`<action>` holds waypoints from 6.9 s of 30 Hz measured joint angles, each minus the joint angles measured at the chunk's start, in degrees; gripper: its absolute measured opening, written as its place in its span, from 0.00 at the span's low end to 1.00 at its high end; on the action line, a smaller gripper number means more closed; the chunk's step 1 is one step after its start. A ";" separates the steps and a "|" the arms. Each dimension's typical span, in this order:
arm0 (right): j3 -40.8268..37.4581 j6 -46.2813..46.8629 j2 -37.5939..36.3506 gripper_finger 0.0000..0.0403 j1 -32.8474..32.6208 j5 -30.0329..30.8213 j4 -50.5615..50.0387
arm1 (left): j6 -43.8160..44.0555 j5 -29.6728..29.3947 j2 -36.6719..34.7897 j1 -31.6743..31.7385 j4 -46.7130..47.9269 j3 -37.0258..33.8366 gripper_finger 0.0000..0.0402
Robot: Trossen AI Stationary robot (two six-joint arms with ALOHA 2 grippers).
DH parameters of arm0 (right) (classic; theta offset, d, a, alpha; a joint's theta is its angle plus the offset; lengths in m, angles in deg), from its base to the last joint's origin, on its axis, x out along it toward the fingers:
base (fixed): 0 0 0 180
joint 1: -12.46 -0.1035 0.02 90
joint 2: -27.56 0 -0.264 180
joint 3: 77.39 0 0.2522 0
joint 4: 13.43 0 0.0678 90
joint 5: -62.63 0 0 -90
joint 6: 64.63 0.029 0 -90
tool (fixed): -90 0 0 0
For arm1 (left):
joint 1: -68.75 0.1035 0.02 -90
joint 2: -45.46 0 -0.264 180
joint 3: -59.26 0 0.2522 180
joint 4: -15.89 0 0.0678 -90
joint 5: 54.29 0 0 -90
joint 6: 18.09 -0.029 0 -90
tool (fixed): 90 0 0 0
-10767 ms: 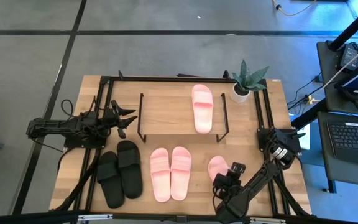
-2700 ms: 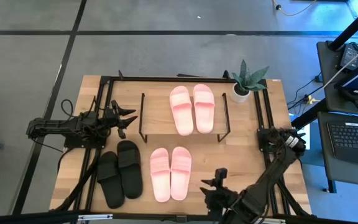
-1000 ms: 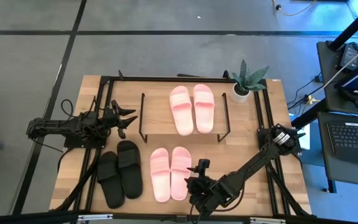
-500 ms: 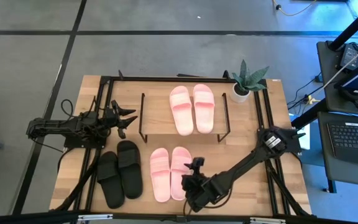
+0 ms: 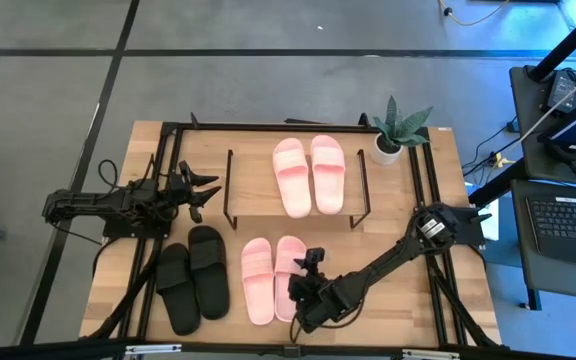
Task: Pick and place slides into the shelf
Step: Move the pink slipper under the shelf
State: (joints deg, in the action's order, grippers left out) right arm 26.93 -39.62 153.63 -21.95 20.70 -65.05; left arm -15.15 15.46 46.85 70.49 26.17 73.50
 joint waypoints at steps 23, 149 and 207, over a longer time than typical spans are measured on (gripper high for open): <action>0.02 7.04 1.13 0.04 1.37 0.56 -4.92 | 0.09 0.00 -0.02 0.00 0.00 -0.01 0.35; 11.27 17.78 -7.05 0.45 -5.01 -16.64 -31.06 | -0.11 0.00 0.00 0.00 0.02 -0.02 0.35; -9.86 16.39 -7.13 0.45 -1.71 -30.51 -9.09 | -0.07 0.00 0.00 0.02 0.00 -0.02 0.35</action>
State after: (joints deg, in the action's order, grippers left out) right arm 17.08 -23.23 146.49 -23.66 -9.80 -74.14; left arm -15.22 15.46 46.85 70.51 26.17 73.47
